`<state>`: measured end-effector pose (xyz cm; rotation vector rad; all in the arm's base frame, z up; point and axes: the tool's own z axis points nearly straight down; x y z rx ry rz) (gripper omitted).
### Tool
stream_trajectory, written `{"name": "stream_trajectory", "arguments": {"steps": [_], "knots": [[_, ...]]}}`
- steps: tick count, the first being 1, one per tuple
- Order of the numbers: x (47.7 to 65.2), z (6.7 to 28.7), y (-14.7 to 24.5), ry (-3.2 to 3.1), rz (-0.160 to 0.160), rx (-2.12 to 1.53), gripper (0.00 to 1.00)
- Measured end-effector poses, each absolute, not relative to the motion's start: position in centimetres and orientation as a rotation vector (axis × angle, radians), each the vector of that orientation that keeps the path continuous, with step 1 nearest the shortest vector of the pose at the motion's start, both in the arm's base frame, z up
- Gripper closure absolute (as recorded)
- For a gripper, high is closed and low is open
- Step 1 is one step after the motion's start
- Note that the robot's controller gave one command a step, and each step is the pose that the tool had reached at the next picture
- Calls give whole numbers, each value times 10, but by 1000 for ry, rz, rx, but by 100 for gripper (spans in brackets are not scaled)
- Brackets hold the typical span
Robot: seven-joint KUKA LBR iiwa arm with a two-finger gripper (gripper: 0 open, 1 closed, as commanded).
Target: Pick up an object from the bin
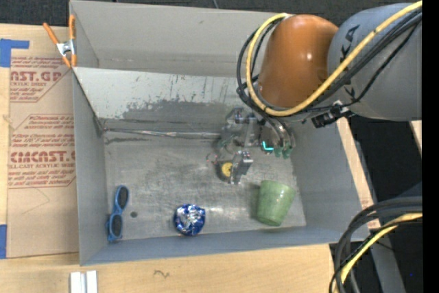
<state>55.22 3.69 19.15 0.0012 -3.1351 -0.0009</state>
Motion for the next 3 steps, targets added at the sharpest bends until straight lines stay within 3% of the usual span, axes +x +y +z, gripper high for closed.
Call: {"name": "stream_trajectory", "arguments": {"steps": [1,2,3], "knots": [[475,98,25,-3122,1,-207,0],[486,74,88,-3144,-2,-26,0],[486,73,109,-3151,4,120,0]]}}
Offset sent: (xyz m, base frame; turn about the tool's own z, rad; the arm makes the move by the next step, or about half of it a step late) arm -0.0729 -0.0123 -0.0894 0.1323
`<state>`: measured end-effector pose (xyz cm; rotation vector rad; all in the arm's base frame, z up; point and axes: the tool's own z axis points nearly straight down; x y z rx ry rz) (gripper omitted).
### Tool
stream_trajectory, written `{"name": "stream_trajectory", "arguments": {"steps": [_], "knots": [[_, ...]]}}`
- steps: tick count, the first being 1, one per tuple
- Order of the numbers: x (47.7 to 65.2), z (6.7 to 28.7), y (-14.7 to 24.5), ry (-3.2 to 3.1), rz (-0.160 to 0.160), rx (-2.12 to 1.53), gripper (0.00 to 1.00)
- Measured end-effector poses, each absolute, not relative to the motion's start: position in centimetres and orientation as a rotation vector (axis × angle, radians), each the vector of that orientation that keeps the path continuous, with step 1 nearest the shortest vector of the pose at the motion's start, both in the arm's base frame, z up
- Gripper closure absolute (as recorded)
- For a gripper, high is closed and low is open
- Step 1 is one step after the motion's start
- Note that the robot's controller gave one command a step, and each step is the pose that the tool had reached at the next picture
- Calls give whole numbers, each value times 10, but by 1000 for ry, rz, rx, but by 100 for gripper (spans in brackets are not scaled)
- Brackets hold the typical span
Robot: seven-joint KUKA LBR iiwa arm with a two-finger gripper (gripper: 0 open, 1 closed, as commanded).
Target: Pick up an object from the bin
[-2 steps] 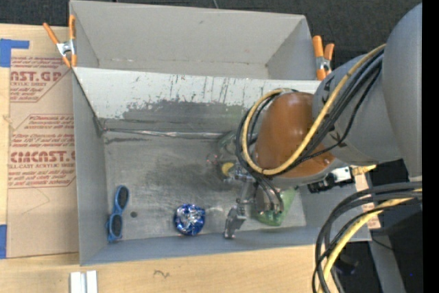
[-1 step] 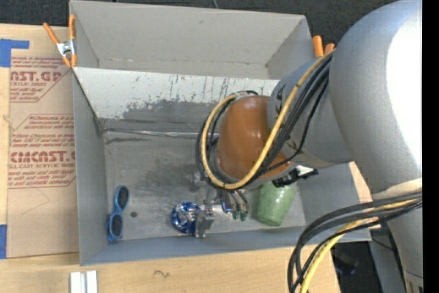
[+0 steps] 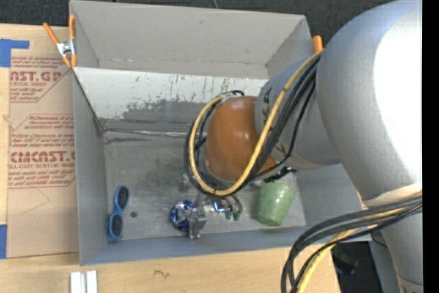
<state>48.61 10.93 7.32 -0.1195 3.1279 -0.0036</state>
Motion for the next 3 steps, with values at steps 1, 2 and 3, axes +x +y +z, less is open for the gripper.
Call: {"name": "stream_trajectory", "arguments": {"steps": [1,2,3], "knots": [[485,73,110,3133,-1,-120,100],[492,221,133,3035,1,-782,100],[504,301,189,3079,6,-570,100]]}}
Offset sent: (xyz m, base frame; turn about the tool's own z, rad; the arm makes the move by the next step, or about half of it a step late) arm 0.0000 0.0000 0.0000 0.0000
